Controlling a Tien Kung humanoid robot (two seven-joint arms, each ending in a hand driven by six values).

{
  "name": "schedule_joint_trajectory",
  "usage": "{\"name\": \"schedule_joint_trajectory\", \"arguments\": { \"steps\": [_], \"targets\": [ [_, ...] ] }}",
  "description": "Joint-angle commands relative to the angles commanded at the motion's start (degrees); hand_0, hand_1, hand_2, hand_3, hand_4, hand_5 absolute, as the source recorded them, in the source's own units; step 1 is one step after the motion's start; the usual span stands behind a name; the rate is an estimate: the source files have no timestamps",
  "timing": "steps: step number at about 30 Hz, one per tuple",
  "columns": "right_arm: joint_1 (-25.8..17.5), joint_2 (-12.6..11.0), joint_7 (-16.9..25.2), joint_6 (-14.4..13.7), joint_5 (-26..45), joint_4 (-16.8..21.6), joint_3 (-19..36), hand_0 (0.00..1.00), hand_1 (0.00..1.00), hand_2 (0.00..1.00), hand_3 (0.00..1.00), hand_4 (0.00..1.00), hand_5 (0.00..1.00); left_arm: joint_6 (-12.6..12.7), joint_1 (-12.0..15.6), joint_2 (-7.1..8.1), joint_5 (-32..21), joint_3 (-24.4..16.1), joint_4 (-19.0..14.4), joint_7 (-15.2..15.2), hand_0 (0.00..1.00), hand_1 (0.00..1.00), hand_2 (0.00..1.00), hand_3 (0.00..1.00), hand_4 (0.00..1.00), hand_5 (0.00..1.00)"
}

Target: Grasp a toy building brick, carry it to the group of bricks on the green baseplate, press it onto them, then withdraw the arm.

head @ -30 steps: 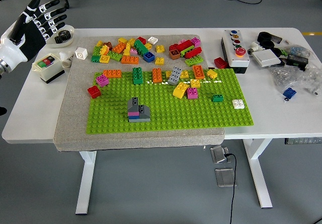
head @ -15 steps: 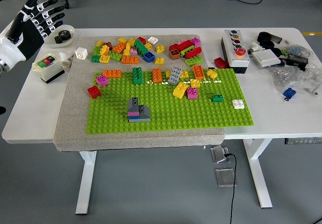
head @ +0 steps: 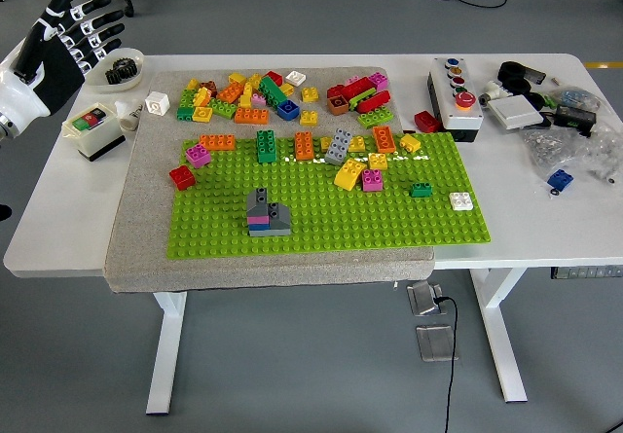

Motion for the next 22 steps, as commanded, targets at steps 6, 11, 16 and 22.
{"name": "schedule_joint_trajectory", "arguments": {
  "steps": [6,11,16,22],
  "targets": [
    [0.1,0.0,0.0,0.0,0.0,0.0,0.0,0.737,0.636,0.690,0.553,0.798,0.509,0.1,0.1,-0.04,0.0,0.0,0.0,0.0,0.998,0.927,0.847,0.862,0.998,0.729],
    [0.1,0.1,0.0,0.0,-0.3,0.0,0.0,0.737,0.636,0.690,0.552,0.797,0.509,0.2,0.3,-0.02,0.0,0.0,0.1,-0.1,0.998,0.926,0.847,0.864,0.998,0.728],
    [0.0,0.1,0.0,0.0,-0.4,0.0,-0.1,0.737,0.637,0.690,0.551,0.796,0.510,0.3,0.4,-0.01,0.0,0.1,0.2,-0.2,0.998,0.925,0.846,0.861,0.998,0.724],
    [-0.1,0.2,-0.1,0.0,-0.4,0.0,-0.2,0.737,0.637,0.690,0.551,0.796,0.510,0.5,0.5,-0.02,0.2,0.1,0.3,-0.2,0.998,0.925,0.846,0.861,0.998,0.724]
  ]
}}
